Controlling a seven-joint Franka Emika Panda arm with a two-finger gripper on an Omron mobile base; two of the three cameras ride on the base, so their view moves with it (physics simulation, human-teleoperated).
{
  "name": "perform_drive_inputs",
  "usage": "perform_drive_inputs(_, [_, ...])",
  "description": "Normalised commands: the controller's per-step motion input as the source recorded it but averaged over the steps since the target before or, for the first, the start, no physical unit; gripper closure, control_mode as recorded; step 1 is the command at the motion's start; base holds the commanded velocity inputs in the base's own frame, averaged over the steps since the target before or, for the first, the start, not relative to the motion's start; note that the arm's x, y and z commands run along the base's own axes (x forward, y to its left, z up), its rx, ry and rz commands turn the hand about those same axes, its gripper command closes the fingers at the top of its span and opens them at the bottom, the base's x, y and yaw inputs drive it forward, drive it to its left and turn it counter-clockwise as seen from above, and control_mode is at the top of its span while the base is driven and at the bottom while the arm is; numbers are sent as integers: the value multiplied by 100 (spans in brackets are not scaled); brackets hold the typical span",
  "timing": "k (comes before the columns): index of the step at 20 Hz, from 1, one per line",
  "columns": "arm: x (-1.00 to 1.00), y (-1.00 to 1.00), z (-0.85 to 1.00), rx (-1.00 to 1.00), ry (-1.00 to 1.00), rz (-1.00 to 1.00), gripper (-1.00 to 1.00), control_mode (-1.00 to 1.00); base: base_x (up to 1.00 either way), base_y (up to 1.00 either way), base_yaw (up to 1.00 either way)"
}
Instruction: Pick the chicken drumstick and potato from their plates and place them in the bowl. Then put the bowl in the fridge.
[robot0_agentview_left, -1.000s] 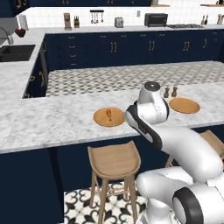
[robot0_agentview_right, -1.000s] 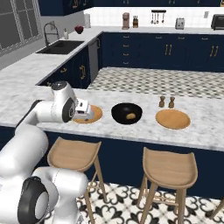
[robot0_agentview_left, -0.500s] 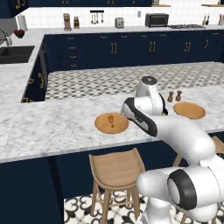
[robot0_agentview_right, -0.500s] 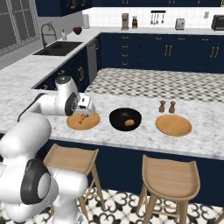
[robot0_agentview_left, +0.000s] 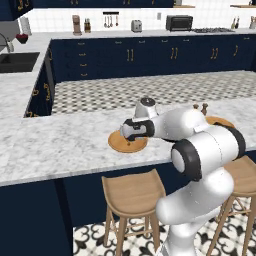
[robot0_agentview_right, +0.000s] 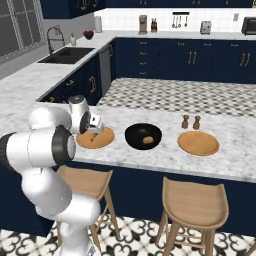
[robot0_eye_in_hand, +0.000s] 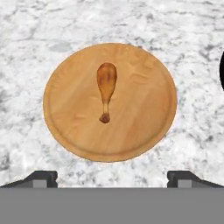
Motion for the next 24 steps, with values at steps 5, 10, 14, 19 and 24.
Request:
perform_drive_inputs(5, [81,0,-28,-3,4,-2,-100,-100,0,0,0])
perform_drive_inputs(10, [72,7,-37,0,7,0,-100,-100,0,0,0])
perform_drive_inputs(14, [28,14,-31,0,1,0,-100,-100,0,0,0])
perform_drive_inputs(19, [19,5,-36,0,3,0,-100,-100,0,0,0])
perform_drive_inputs(24, [8,0,-45,0,0,0,-100,-100,0,0,0])
